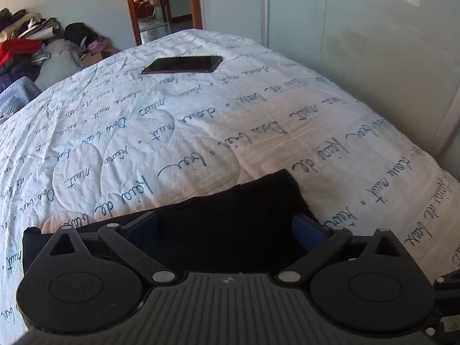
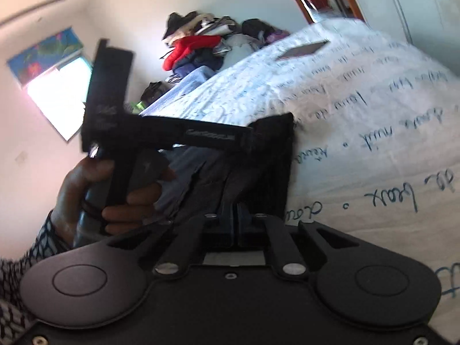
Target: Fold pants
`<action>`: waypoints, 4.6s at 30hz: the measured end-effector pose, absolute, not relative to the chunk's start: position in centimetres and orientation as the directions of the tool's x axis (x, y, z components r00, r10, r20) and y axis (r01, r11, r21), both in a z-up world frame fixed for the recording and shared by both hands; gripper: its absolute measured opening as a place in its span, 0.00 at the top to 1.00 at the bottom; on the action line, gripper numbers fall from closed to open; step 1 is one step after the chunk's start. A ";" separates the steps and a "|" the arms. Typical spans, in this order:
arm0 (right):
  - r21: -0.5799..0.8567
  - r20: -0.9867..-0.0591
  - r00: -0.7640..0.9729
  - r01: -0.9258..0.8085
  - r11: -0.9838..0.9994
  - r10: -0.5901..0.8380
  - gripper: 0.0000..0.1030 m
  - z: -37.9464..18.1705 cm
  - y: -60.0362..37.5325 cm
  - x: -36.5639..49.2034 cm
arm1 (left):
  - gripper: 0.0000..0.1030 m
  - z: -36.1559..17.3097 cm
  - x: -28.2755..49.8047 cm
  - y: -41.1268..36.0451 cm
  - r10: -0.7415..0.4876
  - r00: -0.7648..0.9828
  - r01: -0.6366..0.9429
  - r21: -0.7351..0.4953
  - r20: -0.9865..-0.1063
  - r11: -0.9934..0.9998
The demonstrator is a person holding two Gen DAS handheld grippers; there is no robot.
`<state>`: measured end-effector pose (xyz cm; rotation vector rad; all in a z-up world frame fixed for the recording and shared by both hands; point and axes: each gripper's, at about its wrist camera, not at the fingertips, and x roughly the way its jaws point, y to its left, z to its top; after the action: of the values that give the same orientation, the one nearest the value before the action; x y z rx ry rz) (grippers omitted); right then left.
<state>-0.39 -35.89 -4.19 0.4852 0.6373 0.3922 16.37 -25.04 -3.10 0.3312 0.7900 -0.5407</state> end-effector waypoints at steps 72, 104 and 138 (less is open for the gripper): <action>-0.070 -0.586 0.806 -0.145 0.987 0.077 0.51 -1.9 -25.2 0.3 | 0.05 -3.0 10.4 -10.1 -0.084 0.644 0.225 0.084 -0.760 0.971; -0.149 -0.487 0.871 -0.150 0.977 0.060 0.48 -0.7 -21.0 -3.3 | 0.05 -2.3 5.8 -6.2 -0.021 0.695 0.125 0.092 -0.718 0.988; -0.287 -0.490 0.851 -0.363 0.887 0.189 0.32 -1.6 -12.5 -3.7 | 0.09 0.0 7.7 1.3 0.008 0.705 -0.033 -0.021 -0.709 0.999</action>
<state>-3.67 -12.50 -1.64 -0.3834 0.4705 0.2979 7.66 1.33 -0.01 -0.0323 0.7878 0.0228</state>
